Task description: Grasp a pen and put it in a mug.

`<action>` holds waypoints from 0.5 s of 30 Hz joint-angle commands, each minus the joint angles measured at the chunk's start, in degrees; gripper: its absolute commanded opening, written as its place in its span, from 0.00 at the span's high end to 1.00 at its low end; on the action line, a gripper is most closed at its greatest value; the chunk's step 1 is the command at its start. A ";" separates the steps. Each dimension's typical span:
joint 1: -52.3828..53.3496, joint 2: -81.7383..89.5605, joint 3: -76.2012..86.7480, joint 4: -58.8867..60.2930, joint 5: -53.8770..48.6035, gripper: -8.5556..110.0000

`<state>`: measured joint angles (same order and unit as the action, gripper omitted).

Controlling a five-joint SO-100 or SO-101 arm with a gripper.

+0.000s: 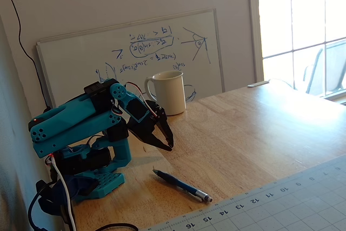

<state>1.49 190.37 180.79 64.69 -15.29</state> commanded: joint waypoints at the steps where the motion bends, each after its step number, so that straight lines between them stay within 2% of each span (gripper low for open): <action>1: -0.18 -2.37 -3.43 -0.53 -0.53 0.92; 10: -0.26 -23.38 -23.03 0.26 -1.67 0.82; 15: 0.53 -34.37 -31.99 0.26 -10.20 0.79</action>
<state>1.49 162.42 158.29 64.69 -20.04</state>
